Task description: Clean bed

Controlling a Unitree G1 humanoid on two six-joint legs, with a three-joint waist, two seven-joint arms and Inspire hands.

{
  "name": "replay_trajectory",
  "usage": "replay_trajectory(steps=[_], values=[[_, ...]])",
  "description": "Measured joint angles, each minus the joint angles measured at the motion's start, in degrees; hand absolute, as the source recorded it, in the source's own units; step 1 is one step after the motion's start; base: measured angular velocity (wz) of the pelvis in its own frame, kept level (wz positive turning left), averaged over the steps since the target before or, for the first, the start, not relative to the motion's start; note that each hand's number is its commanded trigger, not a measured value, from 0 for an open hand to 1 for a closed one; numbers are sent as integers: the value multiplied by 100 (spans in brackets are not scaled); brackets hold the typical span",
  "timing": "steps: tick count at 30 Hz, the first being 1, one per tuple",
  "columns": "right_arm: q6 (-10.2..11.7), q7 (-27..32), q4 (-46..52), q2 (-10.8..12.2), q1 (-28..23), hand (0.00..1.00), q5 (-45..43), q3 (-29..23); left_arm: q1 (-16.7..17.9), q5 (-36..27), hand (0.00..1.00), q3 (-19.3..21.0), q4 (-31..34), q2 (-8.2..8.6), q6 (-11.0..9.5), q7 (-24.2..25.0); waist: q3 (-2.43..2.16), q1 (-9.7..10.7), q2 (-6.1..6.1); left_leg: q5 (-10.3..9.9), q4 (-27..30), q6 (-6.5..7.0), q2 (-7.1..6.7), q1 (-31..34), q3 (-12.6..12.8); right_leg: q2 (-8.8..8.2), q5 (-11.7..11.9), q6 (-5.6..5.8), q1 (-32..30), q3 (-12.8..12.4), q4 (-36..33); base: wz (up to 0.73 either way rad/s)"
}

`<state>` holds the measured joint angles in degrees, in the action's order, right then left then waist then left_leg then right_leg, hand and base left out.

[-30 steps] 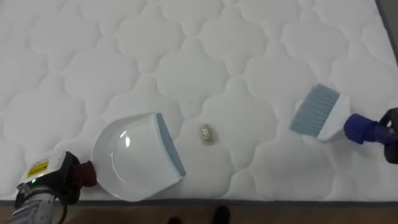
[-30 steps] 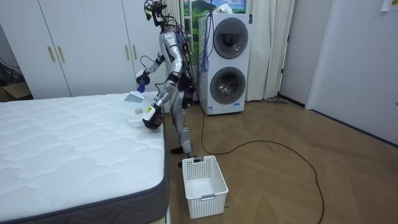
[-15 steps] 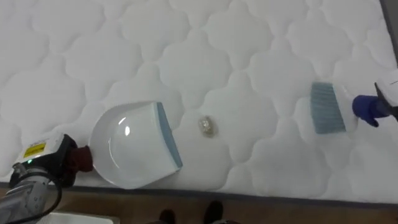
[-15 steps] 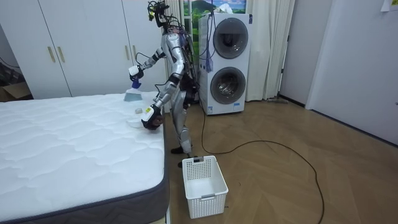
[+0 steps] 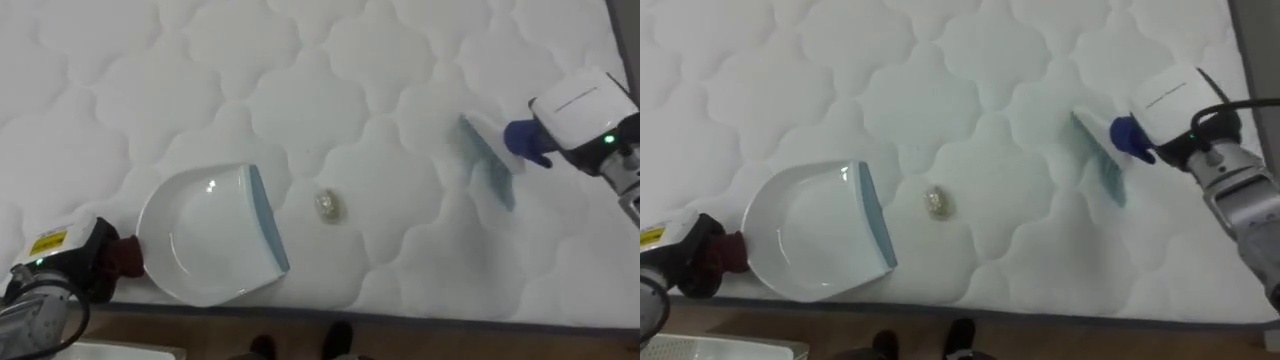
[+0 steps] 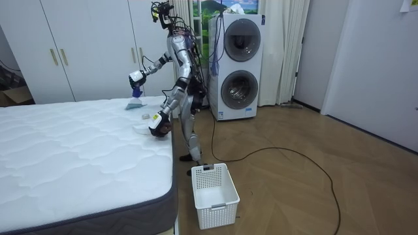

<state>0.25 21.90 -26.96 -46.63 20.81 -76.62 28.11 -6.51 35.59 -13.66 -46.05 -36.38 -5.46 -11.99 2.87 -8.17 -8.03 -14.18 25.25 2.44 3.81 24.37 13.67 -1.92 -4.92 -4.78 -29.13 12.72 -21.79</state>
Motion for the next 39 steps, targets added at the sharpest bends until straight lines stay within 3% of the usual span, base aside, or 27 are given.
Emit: replay_trajectory(steps=[5, 8, 13, 19, 28, 30, 39], values=[[21, -474, 729, 60, -123, 100, 81, 32, 59, -1, 100, -7, 8, 2, 13, -36, -24, 4, 39, -2, 17, -4, 13, 6, 0, 10, 2, -3, 4, 6, 5, -1], [18, -755, 1016, 302, -146, 100, 308, 32, 151, -3, 100, -8, 3, 21, 23, -36, -66, 0, 57, -7, 58, -12, 34, -6, 7, 19, 9, -13, 22, 16, -1, -3], [154, -1167, 1489, 490, -305, 100, 1342, 36, 183, 0, 100, -10, 7, 156, 62, -28, -130, -27, 175, -9, 61, -16, 42, -24, 11, 13, 20, -32, 20, 25, -49, 0], [123, -1788, 1795, 604, -305, 100, 2001, 52, 270, -1, 100, -36, -12, 200, 130, -28, -126, -14, 262, -25, 107, -37, 57, -62, 39, 1, 24, -74, 45, 74, -102, -5], [271, -2562, 1914, 721, -322, 100, 3176, 82, 339, -2, 100, -49, -94, 361, 124, -162, -126, -21, 348, -31, 146, -38, 66, -64, 51, 1, 11, -99, 70, 86, -86, 0], [277, -2885, 1930, 899, -322, 100, 3549, 30, 343, -3, 100, -7, -203, 392, 97, -168, -126, 2, 358, -30, 149, -39, 66, -49, 46, 0, 0, -109, 51, 93, -93, 0], [293, -3864, 2096, 1234, -323, 100, 4119, 30, 349, -4, 100, -7, -304, 432, -3, -172, -137, 0, 419, -29, 153, -41, 63, 5, 25, -19, -33, -113, 1, 159, -101, 2]])
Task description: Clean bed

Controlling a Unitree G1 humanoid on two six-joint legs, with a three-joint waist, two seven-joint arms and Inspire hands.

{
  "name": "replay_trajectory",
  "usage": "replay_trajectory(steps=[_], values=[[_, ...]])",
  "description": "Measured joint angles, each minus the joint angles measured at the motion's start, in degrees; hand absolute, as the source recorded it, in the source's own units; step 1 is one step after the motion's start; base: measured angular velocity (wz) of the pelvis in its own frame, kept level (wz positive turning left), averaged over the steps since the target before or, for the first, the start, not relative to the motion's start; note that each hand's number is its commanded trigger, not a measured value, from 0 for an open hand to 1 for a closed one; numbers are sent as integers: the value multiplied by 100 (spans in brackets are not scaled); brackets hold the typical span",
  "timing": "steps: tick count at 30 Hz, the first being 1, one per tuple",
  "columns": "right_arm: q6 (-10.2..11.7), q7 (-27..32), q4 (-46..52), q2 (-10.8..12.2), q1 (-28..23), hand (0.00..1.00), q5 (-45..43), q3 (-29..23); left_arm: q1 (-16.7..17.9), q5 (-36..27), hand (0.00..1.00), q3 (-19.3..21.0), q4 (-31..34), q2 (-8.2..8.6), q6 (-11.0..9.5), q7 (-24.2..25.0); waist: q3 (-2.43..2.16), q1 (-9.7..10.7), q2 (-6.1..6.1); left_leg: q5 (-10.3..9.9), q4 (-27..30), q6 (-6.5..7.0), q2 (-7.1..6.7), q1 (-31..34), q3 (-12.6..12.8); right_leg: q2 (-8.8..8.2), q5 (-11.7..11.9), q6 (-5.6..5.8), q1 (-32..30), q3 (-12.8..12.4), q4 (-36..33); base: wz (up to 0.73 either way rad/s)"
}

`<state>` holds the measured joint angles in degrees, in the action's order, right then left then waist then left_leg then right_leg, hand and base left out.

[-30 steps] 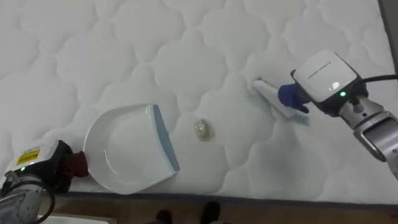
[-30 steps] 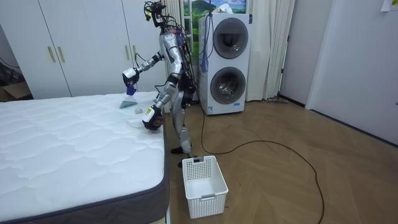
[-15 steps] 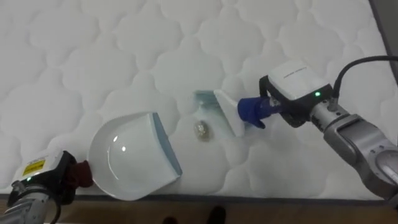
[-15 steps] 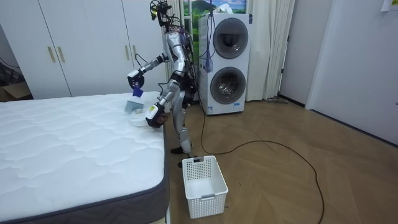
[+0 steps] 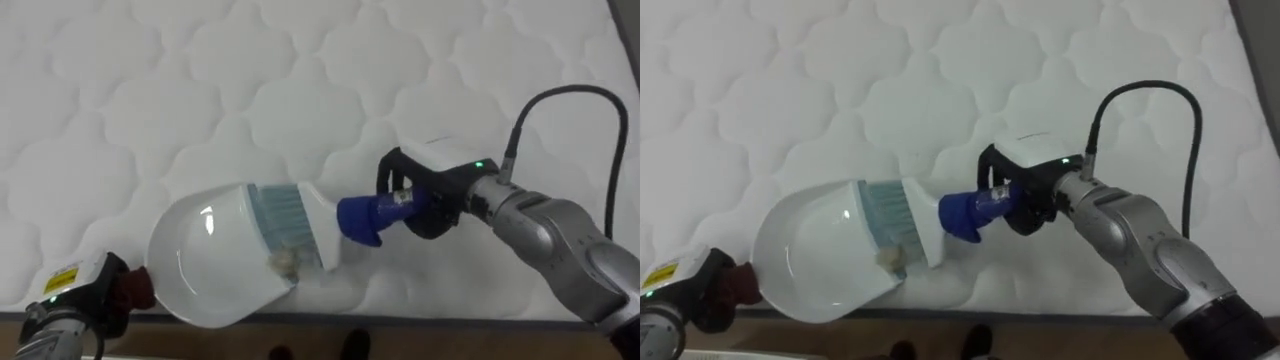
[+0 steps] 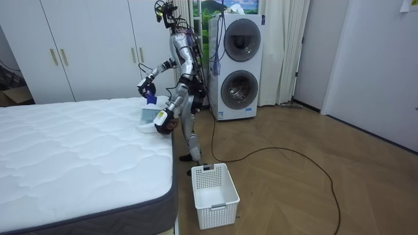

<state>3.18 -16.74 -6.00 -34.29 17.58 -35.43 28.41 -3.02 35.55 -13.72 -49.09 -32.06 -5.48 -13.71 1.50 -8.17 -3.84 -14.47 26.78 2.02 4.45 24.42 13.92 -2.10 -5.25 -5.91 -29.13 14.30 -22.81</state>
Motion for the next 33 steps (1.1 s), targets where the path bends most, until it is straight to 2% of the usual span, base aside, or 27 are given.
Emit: replay_trajectory(steps=[7, 11, 16, 22, 33], values=[[2, -355, -1, -22, -35, 100, 706, 0, -30, -5, 100, -2, -43, 6, -60, 6, 0, 0, 0, 0, -3, 0, -11, 2, -10, -11, -3, 1, 6, 16, -1, 0], [78, -520, -11, -21, -95, 100, 1491, 19, -21, -1, 100, -1, -53, 6, -113, 2, 3, 1, 4, 0, -3, 1, -18, -8, -3, -24, -9, 10, 4, 12, -34, 0], [118, -807, -8, 78, -107, 100, 1861, 17, 1, 14, 100, 10, -70, 7, -162, -42, 6, 21, 9, -1, -12, 2, -37, -13, -8, -64, -92, 7, -15, 25, -145, 3], [121, -973, -83, 44, -332, 100, 2843, -4, 11, 4, 100, 3, -60, 8, -217, -85, 8, 72, 26, 1, -15, -2, -81, -7, -131, -107, -145, 5, 7, 110, -136, 10], [130, -944, -826, 66, -566, 100, 3116, -192, 69, 0, 100, 24, -26, 1, -215, -77, 6, 142, 34, -2, -13, 5, -76, -16, -170, -95, -124, 39, 90, 174, -44, 2]])
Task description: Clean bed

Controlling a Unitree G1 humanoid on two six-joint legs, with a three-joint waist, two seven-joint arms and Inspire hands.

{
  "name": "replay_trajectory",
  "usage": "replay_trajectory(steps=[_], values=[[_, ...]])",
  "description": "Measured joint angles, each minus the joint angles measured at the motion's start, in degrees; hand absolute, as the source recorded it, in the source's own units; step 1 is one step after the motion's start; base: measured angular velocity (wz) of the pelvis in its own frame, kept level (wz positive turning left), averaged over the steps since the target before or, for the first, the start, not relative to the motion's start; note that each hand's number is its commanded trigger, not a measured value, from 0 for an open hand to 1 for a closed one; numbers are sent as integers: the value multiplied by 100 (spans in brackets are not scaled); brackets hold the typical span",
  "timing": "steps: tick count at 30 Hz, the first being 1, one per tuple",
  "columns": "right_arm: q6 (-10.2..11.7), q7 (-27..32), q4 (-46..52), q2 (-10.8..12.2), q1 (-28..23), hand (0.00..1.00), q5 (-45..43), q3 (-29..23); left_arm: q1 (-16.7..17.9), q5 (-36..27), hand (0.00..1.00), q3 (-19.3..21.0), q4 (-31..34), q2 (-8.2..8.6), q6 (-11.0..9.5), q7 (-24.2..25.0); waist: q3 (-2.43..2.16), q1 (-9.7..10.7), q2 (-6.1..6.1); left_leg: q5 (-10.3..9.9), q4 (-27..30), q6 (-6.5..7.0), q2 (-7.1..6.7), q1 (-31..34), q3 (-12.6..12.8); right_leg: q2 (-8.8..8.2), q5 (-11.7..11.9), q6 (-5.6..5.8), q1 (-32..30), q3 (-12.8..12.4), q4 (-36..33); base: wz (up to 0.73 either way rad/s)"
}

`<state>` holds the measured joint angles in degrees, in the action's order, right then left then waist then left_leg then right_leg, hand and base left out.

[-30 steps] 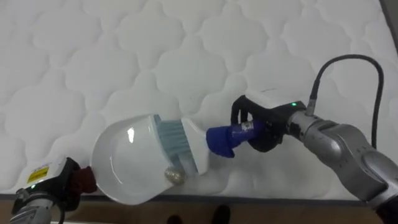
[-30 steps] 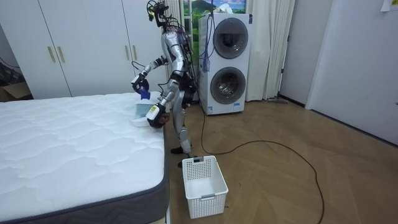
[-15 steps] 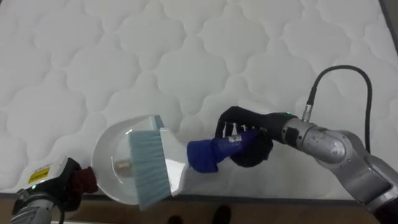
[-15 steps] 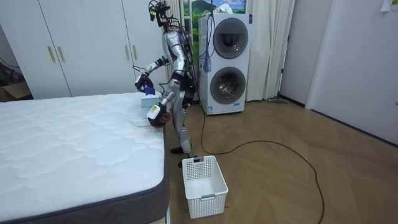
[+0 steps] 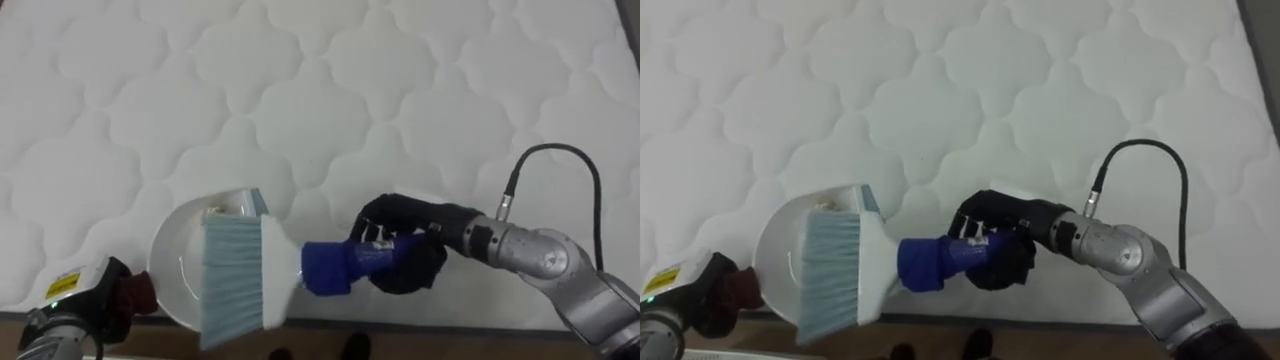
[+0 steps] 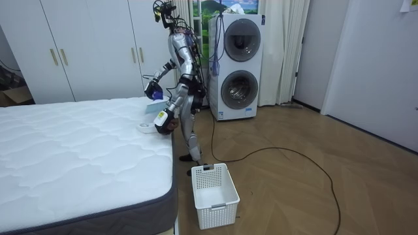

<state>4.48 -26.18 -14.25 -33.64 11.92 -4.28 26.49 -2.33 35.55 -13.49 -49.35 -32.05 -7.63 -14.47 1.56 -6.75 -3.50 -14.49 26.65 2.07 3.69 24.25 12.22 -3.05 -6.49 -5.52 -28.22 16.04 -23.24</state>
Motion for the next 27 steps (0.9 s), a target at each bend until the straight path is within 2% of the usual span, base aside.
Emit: replay_trajectory(steps=[7, 9, 11, 12, 13, 14, 16, 19, 21, 23, 24, 27], values=[[35, 488, -162, 1, -38, 100, 2, -132, 7, 6, 100, 1, 6, -4, -47, -145, -8, 29, 54, 0, -36, -1, -9, -39, 1, -1, 1, -1, 20, -9, 37, 0], [199, 657, -282, 35, -146, 100, 45, -373, 41, 6, 100, 1, -3, 10, -96, -180, -25, 38, 100, 4, -94, 1, -25, -100, 5, -6, 9, 11, 70, -15, 41, 0], [247, 866, -448, 131, -260, 100, 109, -681, 109, 13, 100, 15, 7, 43, -116, -241, -39, 87, 123, 11, -154, 10, -42, -188, 23, -10, 12, 24, 125, -32, 52, 0], [250, 1044, -547, 209, -374, 69, 268, -927, 165, 12, 100, 47, 22, 70, -116, -263, -46, 115, 141, 13, -200, 12, -54, -277, 23, -20, 4, 39, 195, -30, 51, 0], [250, 1150, -585, 234, -411, 15, 345, -1017, 208, 13, 100, 69, 40, 72, -119, -278, -48, 132, 145, 15, -219, 13, -59, -323, 24, -23, 0, 45, 232, -32, 54, 0], [254, 1363, -653, 267, -418, 0, 453, -1150, 280, 10, 100, 181, 52, 99, -124, -295, -47, 179, 150, 15, -258, 13, -67, -402, 24, -23, -7, 56, 299, -37, 70, 0], [426, 1761, -969, 339, -418, 0, 582, -1547, 338, 10, 100, 414, 131, 266, -117, -400, -52, 351, 165, 43, -347, 21, -99, -532, -16, -28, -16, 84, 455, -23, 157, 9], [431, 2182, -1218, 522, -629, 0, 790, -2031, 438, 9, 100, 633, 275, 464, -151, -534, -60, 370, 155, 43, -535, 21, -112, -839, 11, 1, -13, 126, 738, -54, 277, -1], [436, 2458, -1247, 621, -862, 0, 1266, -2383, 559, -3, 100, 760, 441, 572, -158, -718, -62, 441, 154, 43, -669, 23, -136, -1008, 36, 7, -31, 158, 872, -92, 326, -7], [474, 2629, -1396, 765, -975, 0, 1759, -2496, 725, -18, 100, 893, 566, 688, -157, -792, -67, 529, 160, 48, -780, 25, -144, -1181, 39, 33, -23, 177, 1029, -104, 427, -6], [478, 2749, -1420, 830, -1160, 0, 1921, -2592, 815, -52, 100, 895, 701, 768, -157, -799, -84, 530, 166, 48, -864, 24, -145, -1300, 39, 53, -19, 192, 1136, -108, 494, -6], [477, 2944, -1425, 885, -1414, 0, 2023, -2642, 921, -119, 100, 896, 960, 948, -165, -858, -93, 512, 162, 50, -915, 22, -151, -1456, 39, 78, -30, 212, 1254, -171, 556, -8]])
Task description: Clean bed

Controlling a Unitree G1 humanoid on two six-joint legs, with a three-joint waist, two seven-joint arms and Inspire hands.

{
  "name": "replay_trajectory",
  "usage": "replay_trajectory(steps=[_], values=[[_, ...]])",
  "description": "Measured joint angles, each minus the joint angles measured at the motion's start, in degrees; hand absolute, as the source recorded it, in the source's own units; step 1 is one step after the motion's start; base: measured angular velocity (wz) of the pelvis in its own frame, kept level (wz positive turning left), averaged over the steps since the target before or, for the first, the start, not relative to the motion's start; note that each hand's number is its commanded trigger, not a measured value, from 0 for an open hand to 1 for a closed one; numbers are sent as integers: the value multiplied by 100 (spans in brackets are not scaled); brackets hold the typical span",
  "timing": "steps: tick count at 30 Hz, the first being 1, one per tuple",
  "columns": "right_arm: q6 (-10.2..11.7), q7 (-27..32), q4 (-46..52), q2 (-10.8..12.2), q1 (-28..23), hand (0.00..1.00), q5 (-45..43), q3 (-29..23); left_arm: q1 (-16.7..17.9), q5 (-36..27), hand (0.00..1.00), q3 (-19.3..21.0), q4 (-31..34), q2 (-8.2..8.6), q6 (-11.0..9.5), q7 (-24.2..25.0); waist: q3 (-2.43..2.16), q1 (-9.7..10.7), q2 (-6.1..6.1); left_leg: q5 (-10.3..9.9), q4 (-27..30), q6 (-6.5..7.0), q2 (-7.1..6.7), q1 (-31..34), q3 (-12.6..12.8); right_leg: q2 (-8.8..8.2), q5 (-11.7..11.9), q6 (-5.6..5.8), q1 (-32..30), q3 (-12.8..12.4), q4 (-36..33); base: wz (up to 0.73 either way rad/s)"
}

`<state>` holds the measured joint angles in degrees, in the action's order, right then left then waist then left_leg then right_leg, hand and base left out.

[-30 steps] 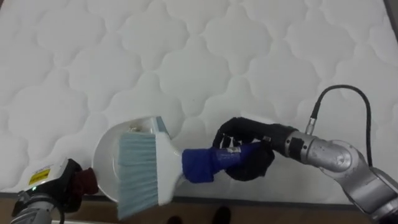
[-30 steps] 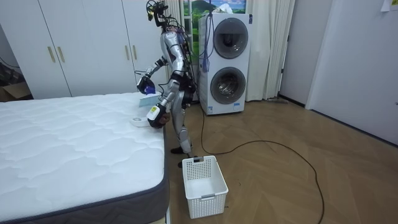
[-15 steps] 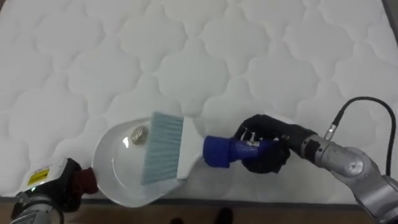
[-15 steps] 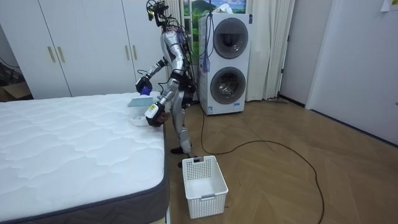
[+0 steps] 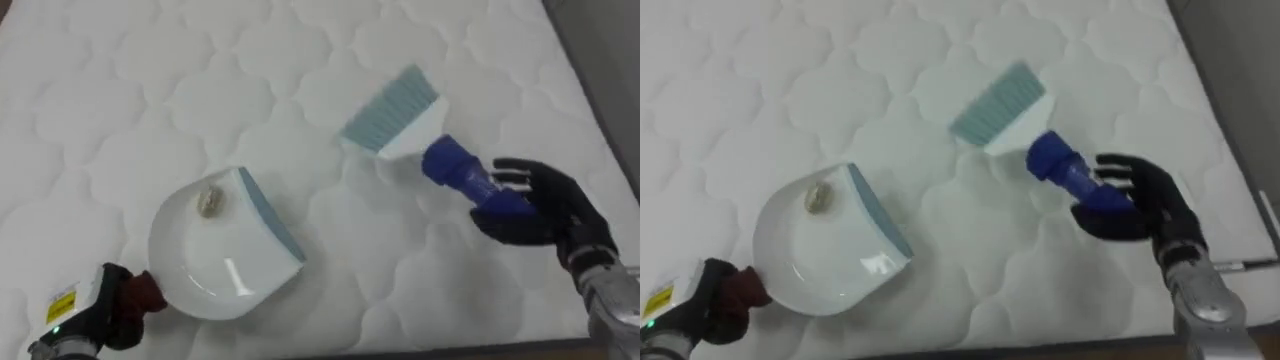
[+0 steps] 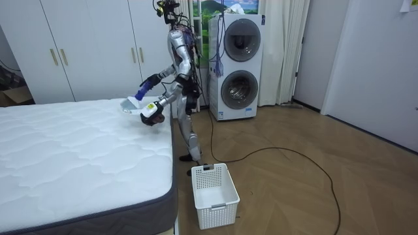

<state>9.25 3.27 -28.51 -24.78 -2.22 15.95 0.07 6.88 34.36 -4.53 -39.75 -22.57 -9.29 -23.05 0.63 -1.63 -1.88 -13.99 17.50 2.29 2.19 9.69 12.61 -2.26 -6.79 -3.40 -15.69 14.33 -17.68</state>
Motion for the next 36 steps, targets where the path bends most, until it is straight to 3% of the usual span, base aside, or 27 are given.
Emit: replay_trajectory(steps=[5, 9, 17, 22, 26, 29, 32, 36], values=[[0, 337, -108, 55, -13, 0, 17, -2, 103, -26, 100, -1, 339, 144, 12, -23, -7, 7, -4, 3, -147, -10, -2, -341, -91, 68, 11, 19, 332, -68, 181, -10], [0, 537, -213, 239, -48, 0, 139, -2, 211, -274, 100, -9, 680, 266, -23, -153, -43, 5, -25, 21, -375, -38, 5, -751, -88, 126, 22, 38, 731, -71, 372, 0], [14, 1060, -187, 309, 28, 0, 80, -6, 242, -350, 100, 50, 774, 403, -27, -436, -100, -41, -11, 29, -535, -50, -2, -1152, -127, 153, 18, 80, 1160, -32, 513, 3], [67, 1380, 233, 428, 50, 0, -80, -7, 272, -482, 100, 150, 1260, 424, -50, -531, -95, -67, -5, 29, -530, -50, -9, -1145, -177, 146, 17, 80, 1152, -2, 505, 4], [232, 1561, 563, 428, 52, 0, -80, -9, 273, -514, 100, 251, 1550, 430, -234, -681, -74, -150, 20, 29, -559, -51, -9, -1202, -181, 148, 13, 87, 1220, 1, 511, 0], [261, 1603, 614, 440, 52, 0, -84, -8, 273, -558, 100, 300, 1584, 550, -249, -681, -49, -189, 46, 28, -586, -49, -21, -1256, -198, 143, -6, 110, 1280, 2, 516, 5], [261, 1610, 640, 449, 51, 0, -103, -15, 273, -562, 100, 354, 1638, 655, -250, -681, -35, -148, 56, 29, -582, -47, -59, -1242, -401, 125, -45, 143, 1340, 19, 522, 25], [260, 1732, 744, 455, 43, 0, -122, -66, 273, -569, 100, 444, 1785, 652, -251, -681, -32, -137, 53, 30, -569, -45, -117, -1215, -755, 104, -152, 201, 1481, 14, 522, 44]])
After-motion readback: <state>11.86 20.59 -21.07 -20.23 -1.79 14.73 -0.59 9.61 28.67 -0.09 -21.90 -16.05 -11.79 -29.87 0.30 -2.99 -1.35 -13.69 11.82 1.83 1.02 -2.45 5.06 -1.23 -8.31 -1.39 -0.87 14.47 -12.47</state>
